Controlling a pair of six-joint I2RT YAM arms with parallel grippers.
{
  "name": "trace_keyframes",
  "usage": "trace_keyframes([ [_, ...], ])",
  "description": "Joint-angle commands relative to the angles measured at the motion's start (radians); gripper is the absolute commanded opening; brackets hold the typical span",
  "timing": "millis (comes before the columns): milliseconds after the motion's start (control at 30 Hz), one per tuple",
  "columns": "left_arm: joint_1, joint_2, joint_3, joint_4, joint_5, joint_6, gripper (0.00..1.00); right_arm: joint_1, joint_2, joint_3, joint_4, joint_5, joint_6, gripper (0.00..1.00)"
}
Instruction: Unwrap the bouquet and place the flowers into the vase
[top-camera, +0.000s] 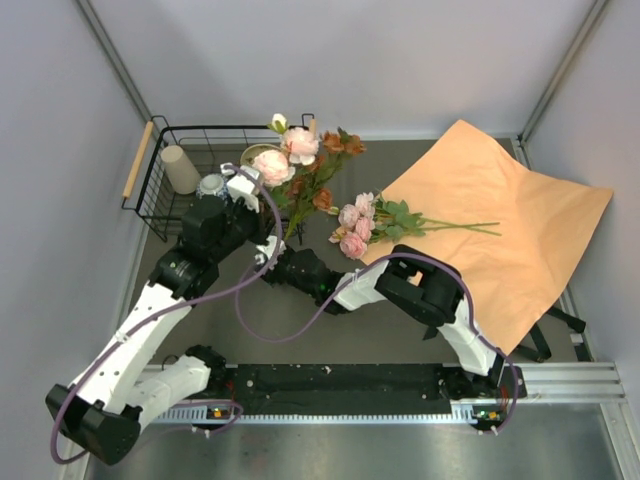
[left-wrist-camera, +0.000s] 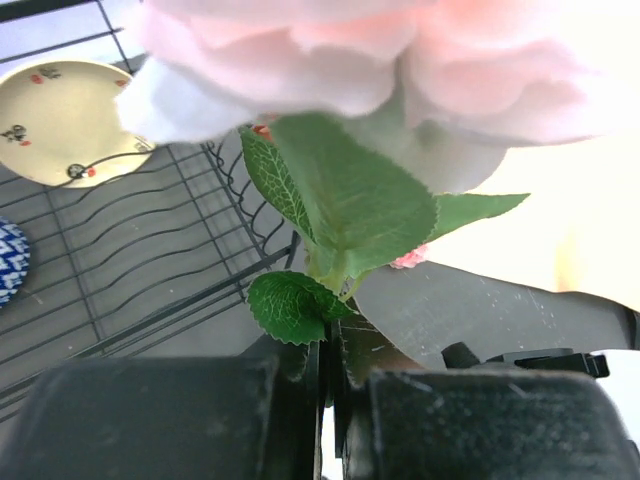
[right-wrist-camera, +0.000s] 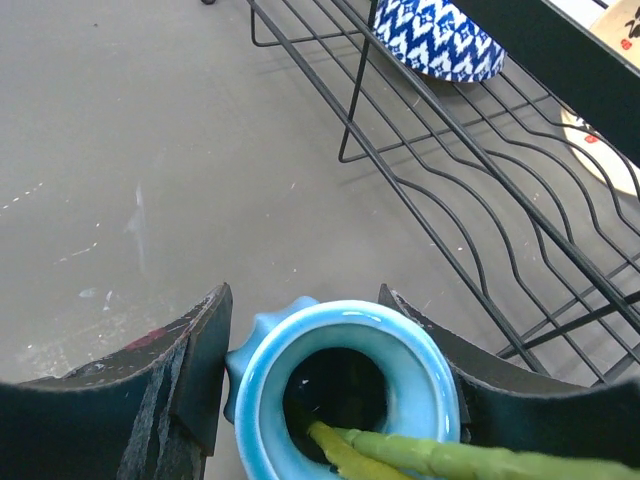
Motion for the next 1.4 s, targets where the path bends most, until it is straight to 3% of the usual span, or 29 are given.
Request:
trace_keyframes([
  [0,-0.005,-0.104,-0.059,0.119,-0.071,-0.028,0.00,-0.016,-0.043,-0.041,-0.001,-0.037,0.062,0.48],
  [67,-0.005,-0.142,-0.090,0.145,-0.083,-0.041,0.00,-0.020,-0.046,-0.047,0.009,-0.042,0.079,0.54],
  [233,-0.005,-0.196,-0.145,0.165,-0.119,-0.067,0.00,-0.025,-0.060,-0.073,0.039,-0.057,0.090,0.59],
  [500,-0.005,-0.297,-0.246,0.148,-0.189,-0.080,0.00,-0.025,-0.080,-0.116,0.085,-0.019,0.092,0.80],
  [867,-0.005,-0.343,-0.262,0.056,-0.313,-0.096,0.00,-0.034,-0.100,-0.073,-0.003,-0.011,0.058,0.75],
  [1367,-0.005,-0.376,-0.269,-0.001,-0.381,-0.119,0.00,-0.045,-0.149,-0.078,-0.001,-0.050,0.050,0.82],
])
